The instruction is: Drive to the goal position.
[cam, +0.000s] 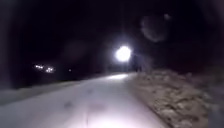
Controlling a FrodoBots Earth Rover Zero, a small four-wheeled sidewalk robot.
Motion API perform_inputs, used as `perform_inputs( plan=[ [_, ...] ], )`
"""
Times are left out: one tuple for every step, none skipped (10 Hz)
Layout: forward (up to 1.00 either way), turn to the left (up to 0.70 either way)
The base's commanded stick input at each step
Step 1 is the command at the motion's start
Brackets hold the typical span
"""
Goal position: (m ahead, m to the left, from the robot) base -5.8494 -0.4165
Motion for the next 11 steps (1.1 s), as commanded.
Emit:
perform_inputs(
  plan=[
    [1.0,0.0],
    [1.0,0.0],
    [1.0,0.0],
    [1.0,0.0],
    [1.0,0.0],
    [1.0,0.07],
    [1.0,0.38],
    [1.0,0.4],
    [1.0,0.11],
    [1.0,0.0],
    [1.0,0.0]
  ],
)
